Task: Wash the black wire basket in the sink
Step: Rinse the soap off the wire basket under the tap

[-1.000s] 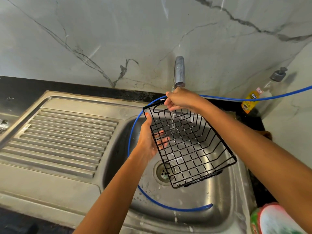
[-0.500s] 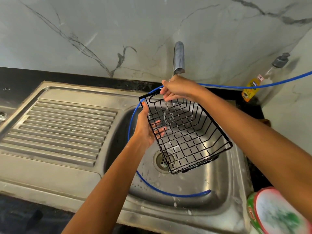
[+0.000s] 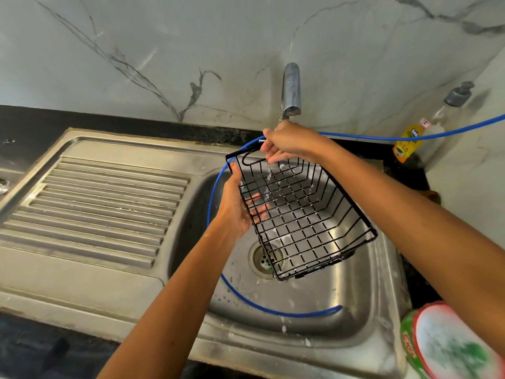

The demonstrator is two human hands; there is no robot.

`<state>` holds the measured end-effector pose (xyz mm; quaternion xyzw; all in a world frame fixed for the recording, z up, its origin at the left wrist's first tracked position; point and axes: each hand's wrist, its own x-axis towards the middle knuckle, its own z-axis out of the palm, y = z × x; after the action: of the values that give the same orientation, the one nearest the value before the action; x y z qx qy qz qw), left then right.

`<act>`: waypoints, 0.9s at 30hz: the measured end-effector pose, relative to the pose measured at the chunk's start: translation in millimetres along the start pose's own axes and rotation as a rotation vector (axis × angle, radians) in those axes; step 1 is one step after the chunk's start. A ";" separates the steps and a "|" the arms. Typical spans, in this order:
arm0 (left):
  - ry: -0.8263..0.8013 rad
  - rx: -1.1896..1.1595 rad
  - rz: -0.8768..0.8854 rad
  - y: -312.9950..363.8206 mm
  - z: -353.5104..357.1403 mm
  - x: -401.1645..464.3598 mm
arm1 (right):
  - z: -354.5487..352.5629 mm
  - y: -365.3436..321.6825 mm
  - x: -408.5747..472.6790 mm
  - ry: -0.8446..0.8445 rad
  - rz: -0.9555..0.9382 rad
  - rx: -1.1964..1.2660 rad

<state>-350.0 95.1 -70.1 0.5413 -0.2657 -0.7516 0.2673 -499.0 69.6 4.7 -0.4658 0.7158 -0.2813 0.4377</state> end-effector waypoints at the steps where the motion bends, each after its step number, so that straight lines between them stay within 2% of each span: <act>1: 0.000 -0.001 0.001 0.0 -0.3 0.3 | -0.3 0.1 -0.1 0.001 0.000 -0.006; 27: 0.021 -0.042 -0.018 3.6 -13.4 -3.4 | -4.6 4.7 -0.9 0.068 0.024 -0.062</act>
<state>-335.8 93.3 -69.0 0.5459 -0.2423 -0.7536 0.2746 -504.9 72.4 3.3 -0.4608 0.7440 -0.2694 0.4020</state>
